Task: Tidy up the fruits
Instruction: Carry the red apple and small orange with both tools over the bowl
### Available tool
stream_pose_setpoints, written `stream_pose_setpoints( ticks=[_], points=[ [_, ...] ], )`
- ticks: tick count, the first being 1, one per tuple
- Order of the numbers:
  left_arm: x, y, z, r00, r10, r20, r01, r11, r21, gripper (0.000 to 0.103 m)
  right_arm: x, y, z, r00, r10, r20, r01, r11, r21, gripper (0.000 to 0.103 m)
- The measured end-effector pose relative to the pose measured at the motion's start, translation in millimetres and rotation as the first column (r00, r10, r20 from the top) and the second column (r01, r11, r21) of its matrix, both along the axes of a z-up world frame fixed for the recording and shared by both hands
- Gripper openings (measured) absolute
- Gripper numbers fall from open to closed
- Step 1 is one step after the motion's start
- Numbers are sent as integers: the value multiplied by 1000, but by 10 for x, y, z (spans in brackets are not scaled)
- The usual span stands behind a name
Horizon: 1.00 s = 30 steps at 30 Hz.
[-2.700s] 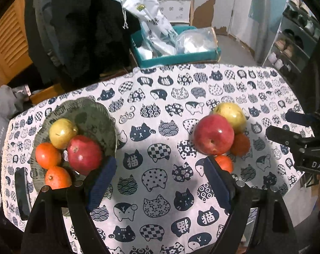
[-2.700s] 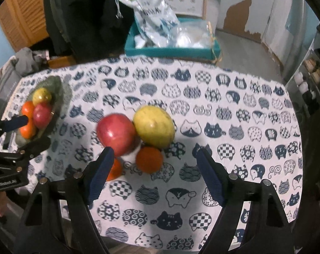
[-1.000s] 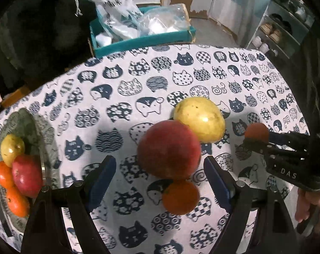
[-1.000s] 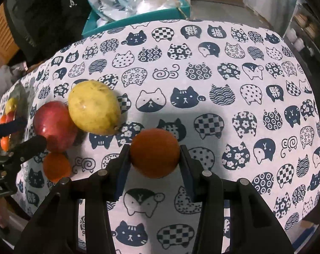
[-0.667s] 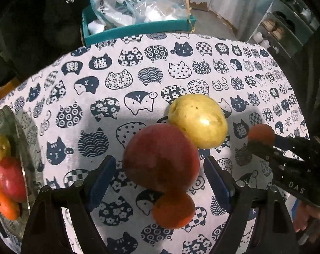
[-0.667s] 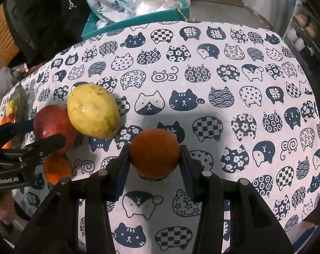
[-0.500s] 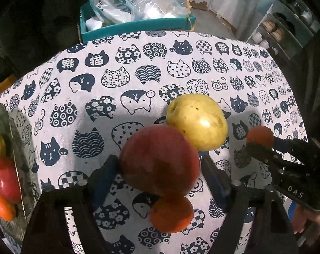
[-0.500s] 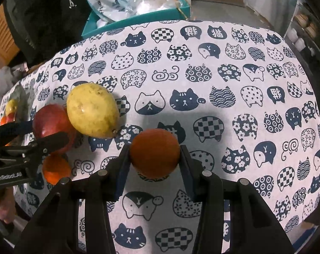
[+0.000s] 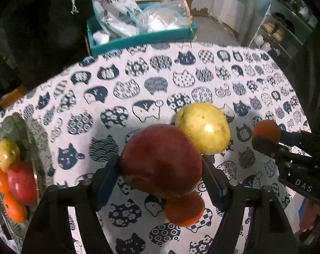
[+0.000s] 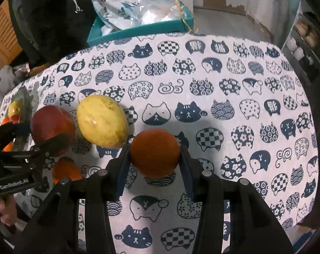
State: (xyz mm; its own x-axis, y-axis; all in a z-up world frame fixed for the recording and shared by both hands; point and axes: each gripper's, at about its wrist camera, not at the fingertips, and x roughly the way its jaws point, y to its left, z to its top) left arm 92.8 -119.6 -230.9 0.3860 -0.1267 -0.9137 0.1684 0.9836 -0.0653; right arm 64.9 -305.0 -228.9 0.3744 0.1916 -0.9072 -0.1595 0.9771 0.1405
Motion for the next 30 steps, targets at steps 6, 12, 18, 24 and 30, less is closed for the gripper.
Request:
stream_pose_setpoints(
  ticks=[6,12,18,24,30],
  points=[
    [-90,86,200,998,22,55,-23,1000,17,76,-41,110,235,998,27,54,-27,1000,-7,44],
    [-203,220,411,994,50,98,-49,999,-10,76,-78,234,472,994,53,98,-54,999,-1,44],
    [-312,385,628,987,84,137,-80,996,-34,76,-134,369,694,986,82,143,-84,996,5,44],
    [-434,559,828,979,108,175,-104,994,-36,76,-185,526,871,978,108,178,-113,994,14,44],
    [-533,772,962,972,145,188,-138,989,-49,76,-199,671,1007,971,126,204,-134,991,27,44]
  ],
)
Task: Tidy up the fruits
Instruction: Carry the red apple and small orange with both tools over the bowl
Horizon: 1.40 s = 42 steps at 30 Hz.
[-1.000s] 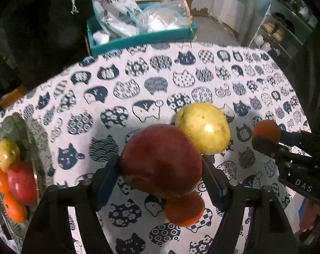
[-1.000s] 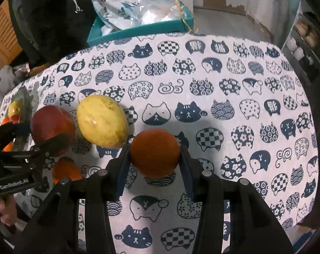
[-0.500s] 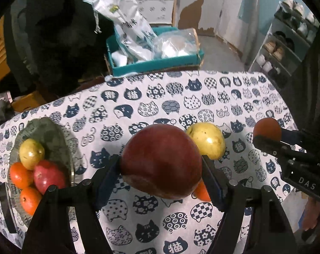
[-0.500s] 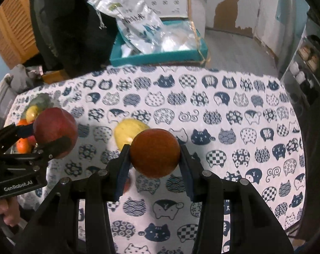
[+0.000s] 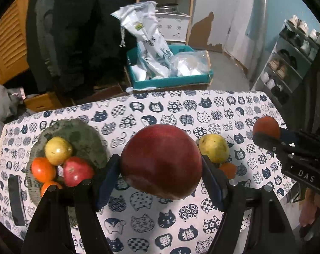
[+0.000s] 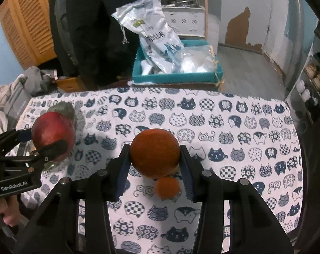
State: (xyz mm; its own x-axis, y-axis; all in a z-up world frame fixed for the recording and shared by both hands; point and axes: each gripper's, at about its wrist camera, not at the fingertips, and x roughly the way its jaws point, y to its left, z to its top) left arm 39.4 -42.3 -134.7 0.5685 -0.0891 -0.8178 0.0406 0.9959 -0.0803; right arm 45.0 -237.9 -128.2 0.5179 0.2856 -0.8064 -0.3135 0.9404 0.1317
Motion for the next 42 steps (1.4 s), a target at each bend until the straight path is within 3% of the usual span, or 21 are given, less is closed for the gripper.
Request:
stream_pose_setpoints(
  ticks=[20,34,42],
  points=[
    [-312,798,205,989,145,35,-145,989,1,76,36,844,240,992,124,36,-125,992,33,44],
    [-467,1314,-3,972,237,-11,-237,972,4,76,63,1682,82,969,249,0,-249,968,38,44],
    [-479,1515,-335,960,261,-102,-263,965,-6,76,81,1995,-114,957,285,-48,-283,959,29,44]
  ],
)
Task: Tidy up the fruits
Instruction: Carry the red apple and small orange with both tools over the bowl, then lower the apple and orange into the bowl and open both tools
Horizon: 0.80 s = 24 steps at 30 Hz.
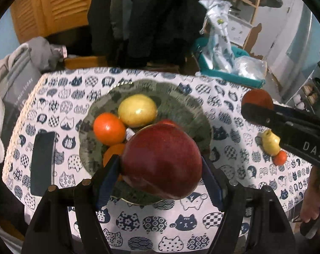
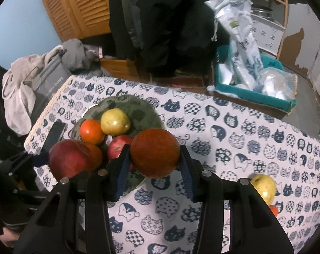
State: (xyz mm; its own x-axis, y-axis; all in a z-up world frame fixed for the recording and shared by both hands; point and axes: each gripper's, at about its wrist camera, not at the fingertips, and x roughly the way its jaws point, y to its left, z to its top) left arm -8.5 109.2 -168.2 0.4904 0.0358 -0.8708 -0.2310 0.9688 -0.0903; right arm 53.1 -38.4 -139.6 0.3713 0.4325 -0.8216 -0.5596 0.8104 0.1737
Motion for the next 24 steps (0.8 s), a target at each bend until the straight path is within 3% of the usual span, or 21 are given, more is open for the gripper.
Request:
stream_pose_setpoints(
  ticks=[14,24],
  points=[
    [51,144,-441,992,12,-123,-20,998,-60,76,61,277,-184,999,18,-50,-19,1000,-16,44],
    [75,195,-601,981,11,-194,-31,994,-103,77,143,375,-210,998,15,-67,-16,1000,-10,44]
  ],
)
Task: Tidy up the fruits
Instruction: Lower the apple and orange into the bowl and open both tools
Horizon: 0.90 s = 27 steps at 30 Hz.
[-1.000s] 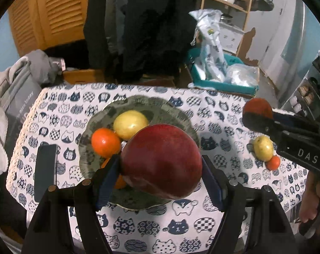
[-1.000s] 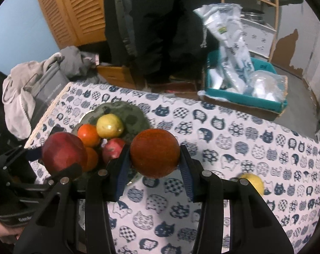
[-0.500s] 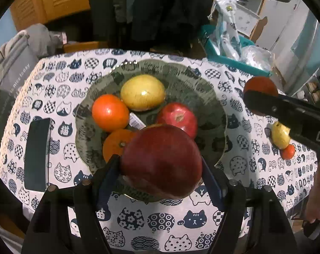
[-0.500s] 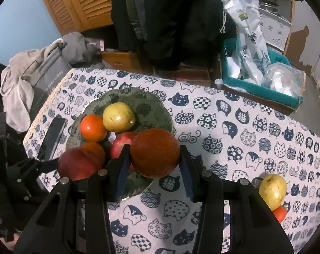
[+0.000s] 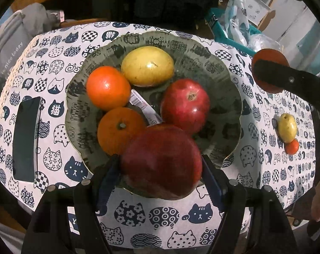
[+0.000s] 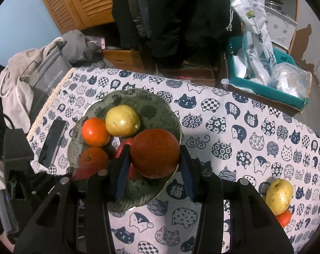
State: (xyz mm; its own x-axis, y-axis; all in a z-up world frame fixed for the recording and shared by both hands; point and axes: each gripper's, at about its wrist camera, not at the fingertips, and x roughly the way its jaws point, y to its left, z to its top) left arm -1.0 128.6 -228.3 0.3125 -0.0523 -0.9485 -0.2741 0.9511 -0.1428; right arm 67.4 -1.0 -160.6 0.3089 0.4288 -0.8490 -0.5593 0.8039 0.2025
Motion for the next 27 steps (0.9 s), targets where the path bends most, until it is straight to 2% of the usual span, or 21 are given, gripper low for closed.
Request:
stream_pose_setpoints(
  ticks=[5,7,8,10,15,18,27],
  points=[
    [-2,32,15,1000,3,-7,-4,1000,-20,77,60,42,-28,1000,-4,-13,4,1000,8,44],
    [-12,45,59,1000,2,8,-2,1000,-27,81,87,63,-53,1000,-6,-22,6,1000,11,44],
    [-17,53,103,1000,2,22,-1,1000,-25,88,99,68,-63,1000,-7,-27,7,1000,12,44],
    [-23,68,197,998,4,55,-3,1000,-13,90,117,80,-80,999,-7,-33,8,1000,13,44],
    [-2,174,329,996,27,86,-25,999,-26,90,179,141,-146,998,-5,-59,6,1000,18,44],
    [16,272,377,994,48,100,-48,999,-5,90,223,203,-205,997,-1,-71,2,1000,14,44],
    [54,702,385,974,180,134,-181,983,-5,90,310,323,-340,995,6,-98,-6,1000,7,44]
  ],
)
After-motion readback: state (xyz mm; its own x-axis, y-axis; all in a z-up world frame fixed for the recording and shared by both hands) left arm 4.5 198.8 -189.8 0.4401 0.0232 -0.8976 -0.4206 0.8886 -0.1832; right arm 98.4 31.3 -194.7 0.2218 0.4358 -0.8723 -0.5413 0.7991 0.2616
